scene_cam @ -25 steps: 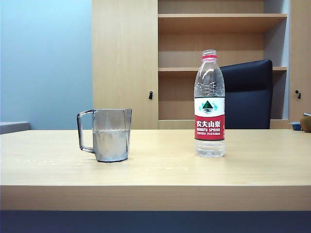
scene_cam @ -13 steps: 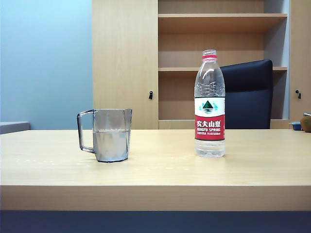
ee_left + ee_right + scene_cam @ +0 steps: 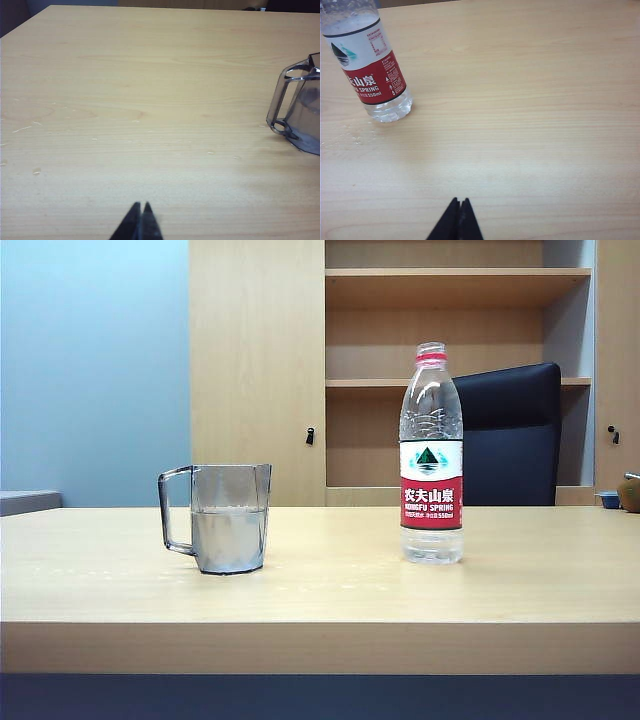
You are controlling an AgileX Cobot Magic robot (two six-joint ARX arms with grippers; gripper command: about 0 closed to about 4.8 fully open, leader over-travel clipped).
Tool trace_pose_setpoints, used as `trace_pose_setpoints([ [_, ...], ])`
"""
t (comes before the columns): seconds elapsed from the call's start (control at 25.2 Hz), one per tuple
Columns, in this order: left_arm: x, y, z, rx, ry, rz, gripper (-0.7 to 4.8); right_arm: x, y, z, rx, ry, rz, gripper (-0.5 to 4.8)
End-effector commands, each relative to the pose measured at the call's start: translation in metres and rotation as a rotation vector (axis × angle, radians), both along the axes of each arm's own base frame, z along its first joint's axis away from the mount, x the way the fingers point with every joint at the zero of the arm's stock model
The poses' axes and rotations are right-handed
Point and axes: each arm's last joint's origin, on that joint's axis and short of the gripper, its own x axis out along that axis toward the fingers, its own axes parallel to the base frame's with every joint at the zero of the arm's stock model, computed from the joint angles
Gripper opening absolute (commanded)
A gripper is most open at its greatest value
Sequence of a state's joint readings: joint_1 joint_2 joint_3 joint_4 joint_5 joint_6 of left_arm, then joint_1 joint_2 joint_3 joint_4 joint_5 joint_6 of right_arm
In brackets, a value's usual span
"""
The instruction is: Pick up the mineral water bottle on the table and pour water into the mug until it's half full.
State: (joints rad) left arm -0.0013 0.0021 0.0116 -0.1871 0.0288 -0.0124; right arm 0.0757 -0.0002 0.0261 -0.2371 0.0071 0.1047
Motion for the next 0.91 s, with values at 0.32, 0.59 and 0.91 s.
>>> trace_pose_setpoints([
  [0.32,0.0002,0.0001,-0.0005,0.002,0.000,0.003,-0.06,0.0001,0.0001,0.0003,-0.002,-0.010,0.003,-0.02],
  [0.59,0.0002,0.0001,-0.0005,0.002,0.000,0.003,-0.06,0.0001,0.0000,0.0003,-0.003,-0.010,0.002,-0.02],
  [0.91,0.0002,0.0001,-0.0005,0.002,0.000,0.003,-0.05,0.0002,0.0000,0.0003,-0.121,-0.018,0.025,-0.02],
])
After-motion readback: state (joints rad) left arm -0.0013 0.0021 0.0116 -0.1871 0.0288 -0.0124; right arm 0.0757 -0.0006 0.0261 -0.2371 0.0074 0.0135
